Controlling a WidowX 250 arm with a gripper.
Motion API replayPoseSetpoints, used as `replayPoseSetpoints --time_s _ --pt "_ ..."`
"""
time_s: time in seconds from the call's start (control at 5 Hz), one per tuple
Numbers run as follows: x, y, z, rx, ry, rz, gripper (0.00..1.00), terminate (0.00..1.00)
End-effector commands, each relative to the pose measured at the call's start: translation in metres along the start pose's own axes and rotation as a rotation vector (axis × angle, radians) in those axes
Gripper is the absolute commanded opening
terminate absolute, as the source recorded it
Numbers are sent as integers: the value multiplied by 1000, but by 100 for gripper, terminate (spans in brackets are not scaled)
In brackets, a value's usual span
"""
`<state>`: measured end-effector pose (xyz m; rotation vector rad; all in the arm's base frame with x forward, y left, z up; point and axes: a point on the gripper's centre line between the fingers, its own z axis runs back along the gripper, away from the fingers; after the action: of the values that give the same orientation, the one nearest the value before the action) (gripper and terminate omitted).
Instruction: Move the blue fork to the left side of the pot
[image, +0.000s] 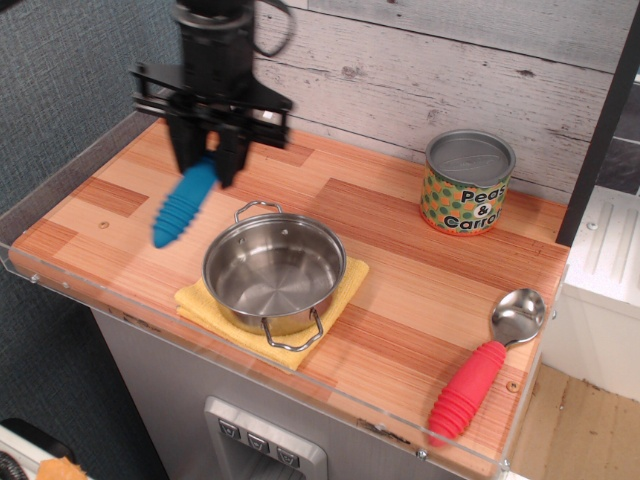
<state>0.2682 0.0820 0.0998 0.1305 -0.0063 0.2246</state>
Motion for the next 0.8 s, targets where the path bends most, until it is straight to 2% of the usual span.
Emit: replayPoseSetpoints --time_s 0.0,0.2,0.4,0.6 --pt "22 39 -23 34 -27 -28 0 0" --pt "35 48 -44 27 -33 -105 0 0" --pt "38 51 -59 -21 -58 -149 0 0" --pt "34 52 -69 -46 -56 -147 0 0"
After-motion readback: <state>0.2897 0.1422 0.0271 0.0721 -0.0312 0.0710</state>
